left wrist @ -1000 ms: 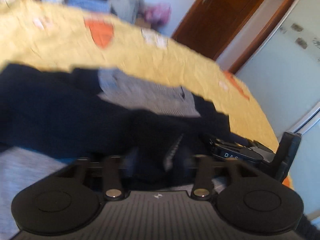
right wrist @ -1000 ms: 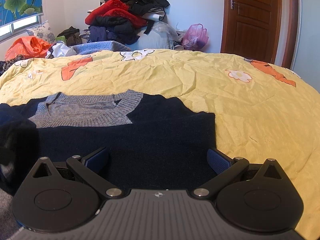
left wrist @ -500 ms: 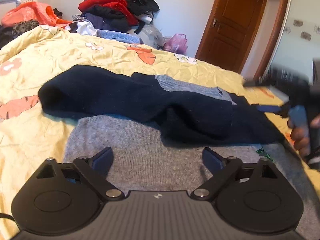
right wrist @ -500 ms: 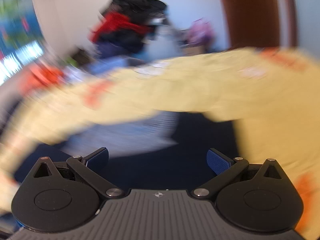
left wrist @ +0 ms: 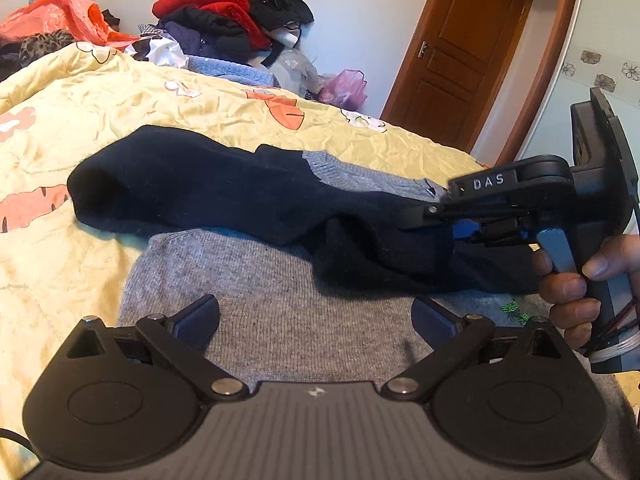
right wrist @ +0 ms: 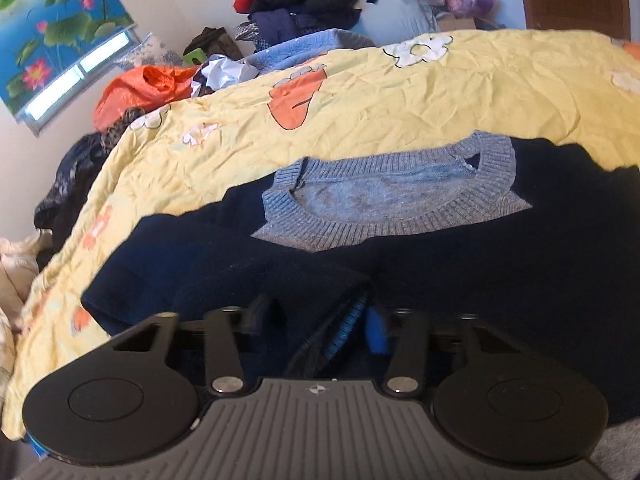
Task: Fold small clothes
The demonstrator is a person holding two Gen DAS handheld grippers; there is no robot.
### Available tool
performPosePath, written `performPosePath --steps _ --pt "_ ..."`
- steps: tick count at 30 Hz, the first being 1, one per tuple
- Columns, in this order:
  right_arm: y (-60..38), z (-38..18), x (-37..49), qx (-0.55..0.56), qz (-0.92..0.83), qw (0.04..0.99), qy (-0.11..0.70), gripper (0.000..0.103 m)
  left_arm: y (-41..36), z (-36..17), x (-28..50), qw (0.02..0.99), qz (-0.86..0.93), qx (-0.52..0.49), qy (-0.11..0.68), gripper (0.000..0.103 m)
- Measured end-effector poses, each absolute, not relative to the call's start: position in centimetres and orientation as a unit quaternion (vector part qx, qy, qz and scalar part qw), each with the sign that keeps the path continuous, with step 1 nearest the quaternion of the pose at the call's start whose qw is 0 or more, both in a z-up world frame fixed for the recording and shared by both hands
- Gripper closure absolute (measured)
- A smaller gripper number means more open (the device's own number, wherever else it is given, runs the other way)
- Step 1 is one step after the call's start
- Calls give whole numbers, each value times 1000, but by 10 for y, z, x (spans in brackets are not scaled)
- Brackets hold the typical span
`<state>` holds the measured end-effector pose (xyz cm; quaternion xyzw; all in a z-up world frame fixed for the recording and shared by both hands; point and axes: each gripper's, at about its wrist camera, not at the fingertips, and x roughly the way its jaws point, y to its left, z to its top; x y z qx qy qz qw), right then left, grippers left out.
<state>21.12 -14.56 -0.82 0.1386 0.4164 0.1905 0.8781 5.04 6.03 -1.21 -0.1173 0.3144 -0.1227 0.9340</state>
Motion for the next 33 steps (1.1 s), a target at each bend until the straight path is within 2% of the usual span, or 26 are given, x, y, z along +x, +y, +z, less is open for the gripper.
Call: performPosePath --steps 2,8,12,16,22,25,28,31,33 --pt "-154 -6 211 149 195 877 413 88 60 -12 50 934 -123 -119 314 0" --pt "-177 45 211 118 215 901 358 88 60 -12 50 934 -123 -119 314 0" --pt "-215 66 220 100 206 902 367 88 61 -12 50 934 -123 -121 313 0" --pt "-261 54 228 95 157 902 392 88 61 -12 50 934 -123 -120 314 0" --pt "-304 2 228 136 103 883 436 88 60 -13 50 935 -120 -113 315 0" --pt "-312 -12 225 192 107 873 435 79 58 -13 50 935 -118 -107 316 0" --pt "-315 -17 225 235 115 862 434 60 56 -12 50 936 -116 -101 318 0" --pt "-314 -15 221 243 124 859 434 54 55 -12 50 936 -115 -100 318 0" --pt "-313 -11 218 239 128 858 437 53 55 -12 50 936 -114 -99 318 0"
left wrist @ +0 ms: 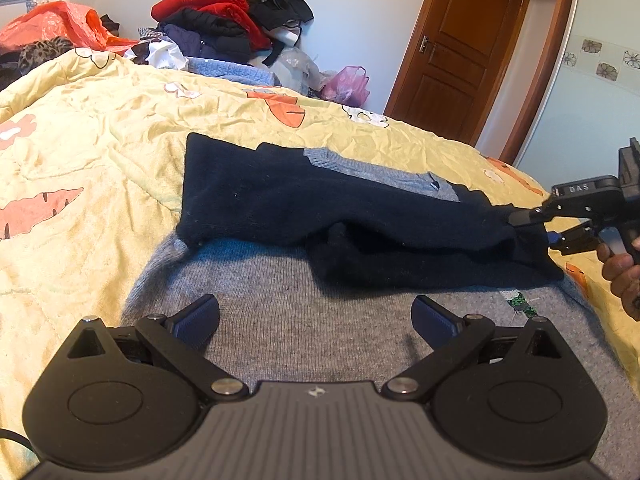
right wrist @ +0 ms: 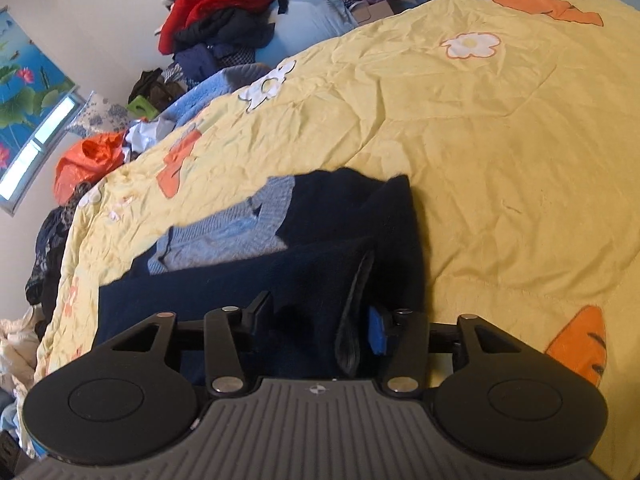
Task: Fold small clothes
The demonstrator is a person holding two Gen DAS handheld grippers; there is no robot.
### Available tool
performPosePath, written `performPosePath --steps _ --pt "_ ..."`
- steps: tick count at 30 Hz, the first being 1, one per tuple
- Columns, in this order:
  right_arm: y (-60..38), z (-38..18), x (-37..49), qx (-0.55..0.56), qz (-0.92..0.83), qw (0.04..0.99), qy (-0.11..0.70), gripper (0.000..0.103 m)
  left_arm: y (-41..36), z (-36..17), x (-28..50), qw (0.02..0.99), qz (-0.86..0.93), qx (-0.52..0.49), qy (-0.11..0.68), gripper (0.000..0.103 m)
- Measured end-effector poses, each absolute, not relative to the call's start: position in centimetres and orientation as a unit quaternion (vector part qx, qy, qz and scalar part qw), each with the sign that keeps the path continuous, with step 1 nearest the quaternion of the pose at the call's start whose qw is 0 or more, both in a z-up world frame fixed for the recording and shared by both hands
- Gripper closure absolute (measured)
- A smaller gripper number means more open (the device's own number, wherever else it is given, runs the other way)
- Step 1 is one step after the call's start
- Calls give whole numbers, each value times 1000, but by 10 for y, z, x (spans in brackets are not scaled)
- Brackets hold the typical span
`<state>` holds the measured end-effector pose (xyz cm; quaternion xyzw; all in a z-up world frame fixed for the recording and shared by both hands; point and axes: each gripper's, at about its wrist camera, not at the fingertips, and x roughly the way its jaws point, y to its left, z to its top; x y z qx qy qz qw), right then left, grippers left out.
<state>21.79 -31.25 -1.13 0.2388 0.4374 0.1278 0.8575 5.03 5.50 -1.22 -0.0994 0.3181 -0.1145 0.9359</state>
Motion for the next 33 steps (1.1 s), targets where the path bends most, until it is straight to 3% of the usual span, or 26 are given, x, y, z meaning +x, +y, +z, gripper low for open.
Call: performPosePath --steps 4,7,11,15,18,20,22,26,28,33 --pt "-312 -13 204 243 141 852 441 54 55 -12 51 936 -114 -99 318 0" --pt "-300 -14 198 190 138 864 445 88 55 -12 50 936 -114 -98 318 0" --pt "-303 20 194 164 169 877 418 90 56 -12 51 936 -113 -97 319 0" --pt "-299 20 212 11 131 874 469 91 57 -12 51 936 -114 -98 318 0" --pt "-300 11 216 3 136 866 481 85 57 -12 50 936 -112 -97 318 0" --pt "-302 18 212 20 134 875 465 59 55 -6 49 940 -97 -87 315 0" --pt "-308 28 202 49 119 899 418 50 53 8 51 948 -99 -72 295 0" --pt "-310 42 191 77 100 929 347 49 44 38 85 953 -131 -69 264 0" --pt "-300 39 198 84 119 926 348 49 35 40 117 951 -132 -58 273 0" --pt "-273 7 230 55 102 921 371 49 23 3 195 931 -77 -20 357 0"
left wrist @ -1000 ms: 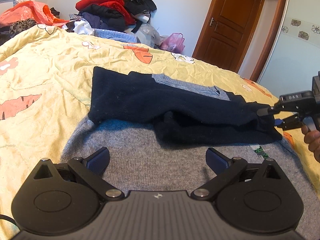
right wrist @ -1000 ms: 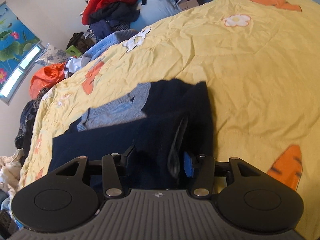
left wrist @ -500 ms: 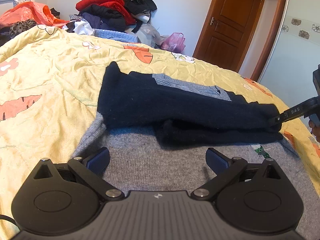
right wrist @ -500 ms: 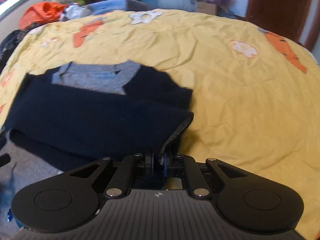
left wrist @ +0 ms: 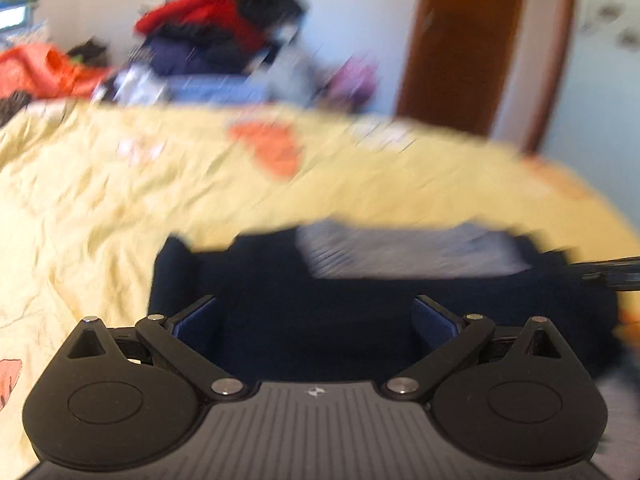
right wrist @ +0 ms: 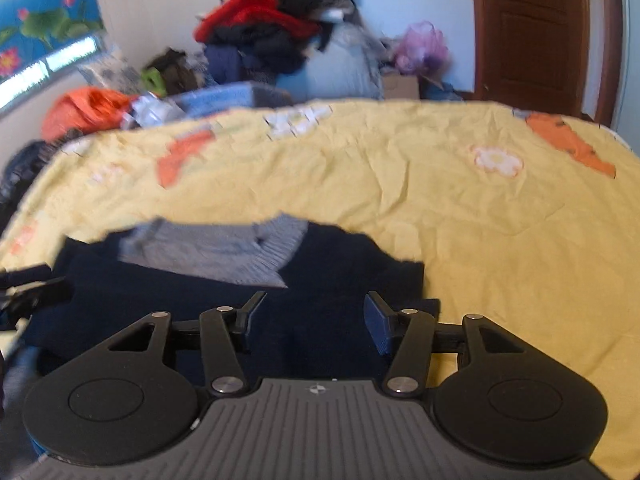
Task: Fold small clothes
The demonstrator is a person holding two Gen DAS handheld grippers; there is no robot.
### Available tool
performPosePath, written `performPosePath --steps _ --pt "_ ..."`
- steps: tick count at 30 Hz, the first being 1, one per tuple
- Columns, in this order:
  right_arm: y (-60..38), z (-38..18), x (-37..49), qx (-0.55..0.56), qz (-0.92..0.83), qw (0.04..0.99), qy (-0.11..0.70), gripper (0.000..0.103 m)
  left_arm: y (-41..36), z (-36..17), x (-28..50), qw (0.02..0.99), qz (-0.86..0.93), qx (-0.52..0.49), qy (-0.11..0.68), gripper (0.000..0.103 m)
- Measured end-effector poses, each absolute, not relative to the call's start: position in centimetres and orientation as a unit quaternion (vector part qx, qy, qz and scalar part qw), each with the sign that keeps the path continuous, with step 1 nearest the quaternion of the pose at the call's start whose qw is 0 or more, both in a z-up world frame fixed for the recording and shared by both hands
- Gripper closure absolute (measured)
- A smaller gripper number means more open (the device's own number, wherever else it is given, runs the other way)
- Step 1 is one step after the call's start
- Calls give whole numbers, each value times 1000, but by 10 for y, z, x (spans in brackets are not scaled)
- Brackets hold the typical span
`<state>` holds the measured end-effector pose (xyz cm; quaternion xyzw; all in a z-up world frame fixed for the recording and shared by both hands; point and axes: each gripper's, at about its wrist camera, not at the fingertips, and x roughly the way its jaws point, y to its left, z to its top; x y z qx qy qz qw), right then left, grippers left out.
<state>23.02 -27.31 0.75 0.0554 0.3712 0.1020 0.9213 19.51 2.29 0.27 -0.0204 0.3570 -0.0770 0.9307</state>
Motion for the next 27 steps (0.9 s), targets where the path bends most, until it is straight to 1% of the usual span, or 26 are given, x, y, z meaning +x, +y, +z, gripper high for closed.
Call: performPosePath --steps 1,2,4,6,8,10,11,13,15,16,17,18,20,21,24,27 --pt "-272 -1 235 53 91 922 374 49 24 -8 204 927 -69 -4 369 0" --pt "-271 -10 238 48 86 923 372 49 23 -12 203 934 -66 22 350 0" --pt "-263 -21 237 10 87 932 353 46 29 -14 208 931 -74 22 356 0" --pt "-261 -29 235 -10 89 939 333 38 33 -14 216 931 -76 30 356 0" --pt "-265 -34 240 0 90 943 320 27 37 -13 225 930 -74 33 357 0" --pt "-261 -34 244 -6 84 943 321 22 36 -12 229 931 -69 39 357 0" --pt "-257 -34 244 -15 81 943 323 21 34 -12 229 931 -65 43 358 0" --pt "-255 -27 240 -14 68 941 330 22 30 -5 219 929 -35 44 367 0" --pt "-254 -14 220 12 50 944 327 22 28 5 190 931 -21 22 364 0" --pt "-255 -9 204 30 66 948 311 22 27 9 173 934 -33 6 357 0" --pt "-254 -5 188 43 82 950 298 16 24 9 156 934 -46 -5 355 0" --pt "-251 -6 176 46 86 950 298 15 19 7 143 932 -60 -8 357 0" --pt "-241 -13 166 32 87 944 316 15 8 -3 128 931 -67 14 359 0" --pt "-236 -20 164 20 88 941 325 15 7 -6 123 935 -69 24 346 0" --pt "-230 -31 158 -36 88 946 311 13 25 -8 126 933 -98 24 345 0" --pt "-237 -30 157 -31 89 946 311 13 38 -5 130 932 -84 35 351 0"
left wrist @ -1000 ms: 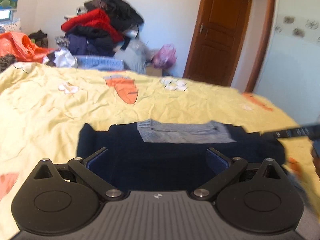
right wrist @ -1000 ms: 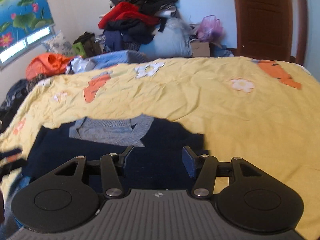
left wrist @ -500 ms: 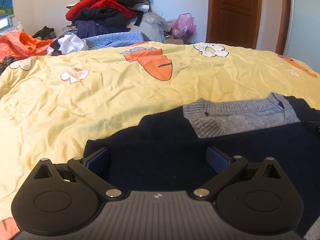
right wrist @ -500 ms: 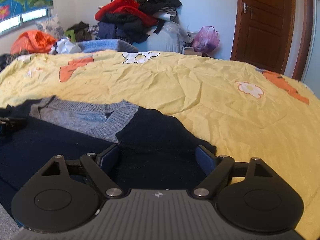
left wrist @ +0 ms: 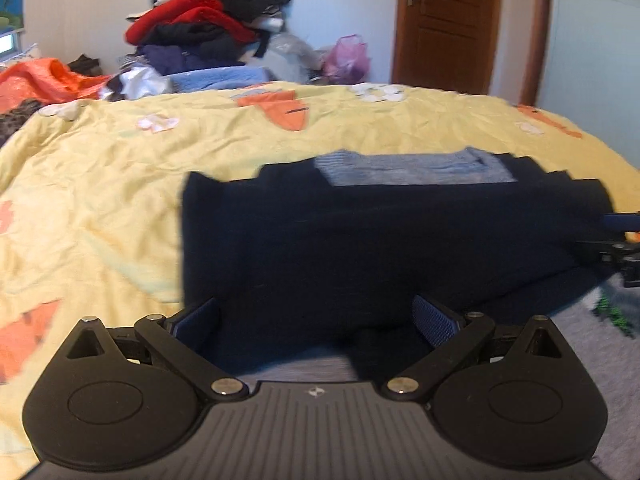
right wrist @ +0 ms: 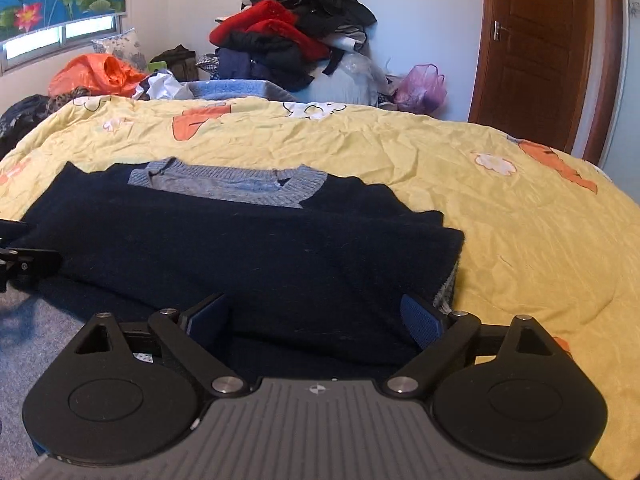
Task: Fold small clothes
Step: 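Move both grippers back to the sweater hem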
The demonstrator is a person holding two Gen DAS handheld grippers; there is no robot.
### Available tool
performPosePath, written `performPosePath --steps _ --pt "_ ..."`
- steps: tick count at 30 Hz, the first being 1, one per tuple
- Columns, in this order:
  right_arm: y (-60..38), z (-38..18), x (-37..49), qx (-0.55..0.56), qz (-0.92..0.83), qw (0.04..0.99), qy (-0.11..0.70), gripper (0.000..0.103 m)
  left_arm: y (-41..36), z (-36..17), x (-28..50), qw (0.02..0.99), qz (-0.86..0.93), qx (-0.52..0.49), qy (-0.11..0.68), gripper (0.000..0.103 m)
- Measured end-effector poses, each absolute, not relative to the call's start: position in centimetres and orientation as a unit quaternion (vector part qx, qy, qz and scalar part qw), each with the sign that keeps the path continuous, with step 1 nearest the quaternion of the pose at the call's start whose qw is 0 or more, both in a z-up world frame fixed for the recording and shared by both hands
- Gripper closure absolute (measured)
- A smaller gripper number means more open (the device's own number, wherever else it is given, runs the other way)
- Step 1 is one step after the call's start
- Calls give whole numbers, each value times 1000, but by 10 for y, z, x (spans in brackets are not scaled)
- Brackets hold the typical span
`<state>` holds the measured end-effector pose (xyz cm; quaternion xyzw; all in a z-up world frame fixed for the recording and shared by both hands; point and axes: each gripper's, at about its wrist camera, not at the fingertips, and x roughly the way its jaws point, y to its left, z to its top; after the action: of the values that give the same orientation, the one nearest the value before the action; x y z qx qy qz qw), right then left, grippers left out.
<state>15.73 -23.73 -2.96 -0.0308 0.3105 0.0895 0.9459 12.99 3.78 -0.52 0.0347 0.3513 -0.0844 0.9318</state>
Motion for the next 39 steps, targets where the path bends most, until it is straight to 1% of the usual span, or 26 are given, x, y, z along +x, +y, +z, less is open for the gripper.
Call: performPosePath --steps 2,3,5,8,9,10,12,14,15,16,17,20,21,22,23,24,25,29,31,33,35,36,37,39 --pt "-229 -22 150 -40 69 946 315 17 32 5 119 932 -49 44 356 0" --pt "-226 -16 142 -30 65 946 317 17 27 10 107 934 -44 41 352 0" --pt "-220 -10 123 2 91 943 320 12 19 11 83 934 -78 21 349 0" --pt "-209 -24 104 5 103 930 353 10 4 -9 61 923 -94 39 372 0" --pt "-205 -31 98 -16 99 930 353 8 3 -11 52 930 -96 54 351 0" --pt "-203 -36 90 -41 93 937 334 1 9 -11 52 927 -105 45 357 0" --pt "-218 -36 89 -5 82 937 340 1 22 -10 54 928 -99 40 358 0" --pt "-229 -35 88 -1 56 937 346 2 32 -9 54 927 -91 42 361 0" --pt "-231 -33 86 6 51 936 348 3 32 -8 54 926 -82 43 365 0" --pt "-229 -29 81 10 44 935 350 7 30 -5 52 925 -69 42 370 0" --pt "-226 -26 75 14 46 935 351 8 26 -2 47 925 -56 36 375 0" --pt "-212 -21 53 28 88 933 349 4 13 0 19 920 -90 2 381 0" --pt "-207 -25 47 25 98 928 358 3 7 -4 9 919 -98 11 381 0" --pt "-202 -31 42 9 102 925 365 1 0 -8 -2 925 -93 46 365 0" --pt "-196 -36 33 -29 100 931 351 1 1 -11 -11 930 -100 59 348 0" --pt "-201 -39 24 -35 107 936 333 0 9 -10 -13 926 -112 45 357 0" --pt "-212 -38 23 -15 109 935 337 1 18 -9 -15 927 -109 43 356 0" --pt "-241 -35 17 -9 58 937 344 2 35 -7 -22 928 -80 42 361 0" --pt "-235 -27 10 3 49 934 354 6 27 -2 -31 926 -59 35 371 0" --pt "-222 -22 -5 15 90 933 349 3 15 2 -46 925 -86 21 370 0" --pt "-208 -29 -18 -7 105 927 360 0 0 -6 -64 922 -105 50 369 0" --pt "-202 -36 -24 -34 106 929 354 1 0 -9 -76 930 -106 67 345 0" --pt "-204 -38 -34 -47 111 936 331 1 5 -8 -81 929 -111 70 346 0" --pt "-224 -36 -36 -25 96 935 341 1 24 -8 -83 926 -114 56 357 0"
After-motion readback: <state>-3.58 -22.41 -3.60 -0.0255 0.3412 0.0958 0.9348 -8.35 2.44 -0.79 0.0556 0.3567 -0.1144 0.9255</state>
